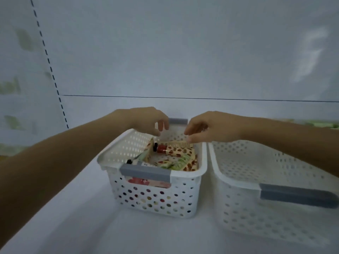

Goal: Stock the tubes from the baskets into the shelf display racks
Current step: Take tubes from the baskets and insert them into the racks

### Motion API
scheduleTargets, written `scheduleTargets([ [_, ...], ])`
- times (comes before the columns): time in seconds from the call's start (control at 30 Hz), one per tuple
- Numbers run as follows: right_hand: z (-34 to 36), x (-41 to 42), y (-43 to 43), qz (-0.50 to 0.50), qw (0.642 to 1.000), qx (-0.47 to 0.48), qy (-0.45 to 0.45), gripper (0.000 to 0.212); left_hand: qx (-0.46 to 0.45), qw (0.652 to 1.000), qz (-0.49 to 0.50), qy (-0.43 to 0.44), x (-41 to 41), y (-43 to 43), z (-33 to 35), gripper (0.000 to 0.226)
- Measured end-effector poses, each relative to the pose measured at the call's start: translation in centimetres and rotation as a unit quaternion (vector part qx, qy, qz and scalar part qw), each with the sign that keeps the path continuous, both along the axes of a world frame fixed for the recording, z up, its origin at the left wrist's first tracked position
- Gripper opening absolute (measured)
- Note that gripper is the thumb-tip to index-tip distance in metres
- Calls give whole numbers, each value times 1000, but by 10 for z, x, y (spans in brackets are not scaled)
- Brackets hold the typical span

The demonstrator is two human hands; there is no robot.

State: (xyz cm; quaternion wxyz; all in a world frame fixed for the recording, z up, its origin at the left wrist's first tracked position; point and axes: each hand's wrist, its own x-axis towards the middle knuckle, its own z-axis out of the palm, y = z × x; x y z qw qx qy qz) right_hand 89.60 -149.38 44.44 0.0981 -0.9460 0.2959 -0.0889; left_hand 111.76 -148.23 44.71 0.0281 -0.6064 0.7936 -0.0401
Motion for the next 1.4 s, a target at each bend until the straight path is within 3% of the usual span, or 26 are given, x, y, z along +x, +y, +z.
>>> scheduleTargets([
  [0.27,5,17,-16,16,996,80,38,16,96,994,-53,-25,-8,-26,-23,34],
  [0.4,12,30,-20,25,982,107,153,16,113,991,-54,-46,-8,-27,-27,29],
  [0.6,14,53,-23,5,943,144,302,34,148,985,-56,-64,-9,-28,-27,32],
  [0.77,11,63,-13,-9,919,128,372,40,100,994,-23,-39,-8,-30,-29,40],
  [0.87,2,74,-6,0,909,95,406,39,26,999,-28,32,-6,-30,-28,25],
  [1.0,0,80,-6,12,907,55,417,31,0,994,-57,97,-8,-22,-20,15],
  [1.1,1,78,-7,10,915,57,400,27,11,981,-27,191,-8,-15,-10,26],
  [1.2,2,71,-2,2,941,55,335,28,21,948,4,319,-10,-8,2,23],
  [1.33,31,40,5,13,988,-29,153,19,-8,909,25,415,-16,0,20,56],
  [1.4,50,14,5,-13,999,9,33,15,-22,905,16,424,-26,5,29,63],
])
